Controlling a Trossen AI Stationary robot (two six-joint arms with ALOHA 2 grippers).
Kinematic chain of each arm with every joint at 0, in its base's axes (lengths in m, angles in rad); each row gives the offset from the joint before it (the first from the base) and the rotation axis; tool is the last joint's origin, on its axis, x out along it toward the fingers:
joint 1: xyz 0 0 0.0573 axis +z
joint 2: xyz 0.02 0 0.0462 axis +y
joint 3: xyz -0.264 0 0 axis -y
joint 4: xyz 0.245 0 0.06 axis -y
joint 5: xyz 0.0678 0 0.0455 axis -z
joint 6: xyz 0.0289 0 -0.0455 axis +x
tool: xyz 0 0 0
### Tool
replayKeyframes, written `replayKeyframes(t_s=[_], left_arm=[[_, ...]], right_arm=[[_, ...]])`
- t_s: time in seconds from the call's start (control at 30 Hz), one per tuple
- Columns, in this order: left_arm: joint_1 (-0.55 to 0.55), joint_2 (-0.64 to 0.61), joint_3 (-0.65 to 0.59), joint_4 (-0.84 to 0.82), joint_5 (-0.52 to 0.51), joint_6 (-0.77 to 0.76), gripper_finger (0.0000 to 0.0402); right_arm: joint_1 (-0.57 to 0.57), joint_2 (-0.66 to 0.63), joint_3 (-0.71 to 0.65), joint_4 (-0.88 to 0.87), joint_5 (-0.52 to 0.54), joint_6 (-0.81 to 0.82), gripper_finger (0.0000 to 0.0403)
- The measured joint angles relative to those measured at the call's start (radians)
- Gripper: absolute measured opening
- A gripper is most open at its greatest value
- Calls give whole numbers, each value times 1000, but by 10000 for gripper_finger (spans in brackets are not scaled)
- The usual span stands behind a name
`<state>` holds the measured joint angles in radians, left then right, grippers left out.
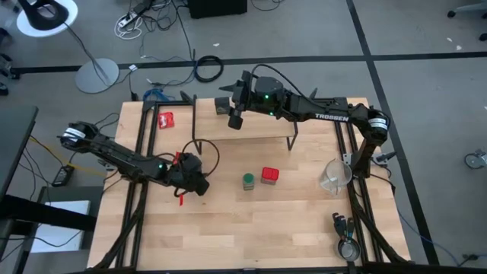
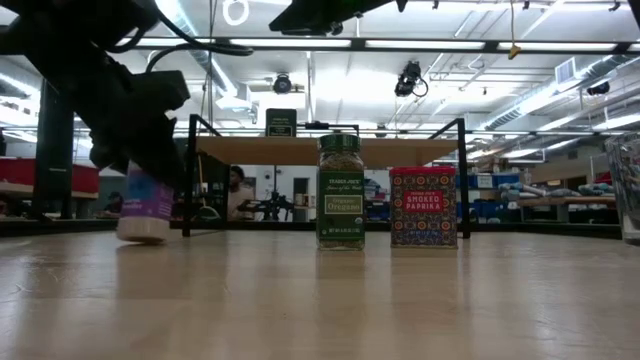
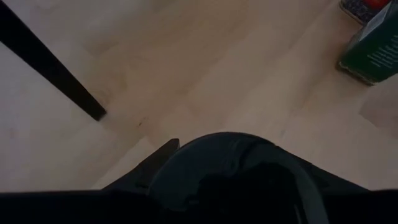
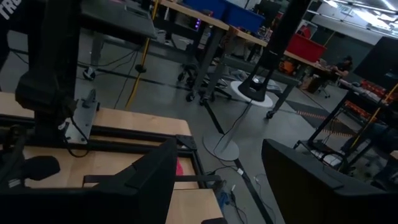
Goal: Shelf spices
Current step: Remove the black seasoning bottle from the shelf
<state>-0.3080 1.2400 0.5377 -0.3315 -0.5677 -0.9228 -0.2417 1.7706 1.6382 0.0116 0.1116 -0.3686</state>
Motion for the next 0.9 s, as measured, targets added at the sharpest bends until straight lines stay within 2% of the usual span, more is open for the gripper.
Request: replayKeyframes(t_s=[0.2, 0.63, 0.9], left_arm=[[0, 1, 0, -1, -14, 23, 223], [0, 0, 1, 5, -18, 32, 239], [-2, 0, 80, 7, -14, 108, 286]], right_arm=[[0, 0, 0, -1, 0, 0, 233], [0, 0, 0, -7, 0, 0, 234], [-17, 1, 0, -55, -3, -1, 253]])
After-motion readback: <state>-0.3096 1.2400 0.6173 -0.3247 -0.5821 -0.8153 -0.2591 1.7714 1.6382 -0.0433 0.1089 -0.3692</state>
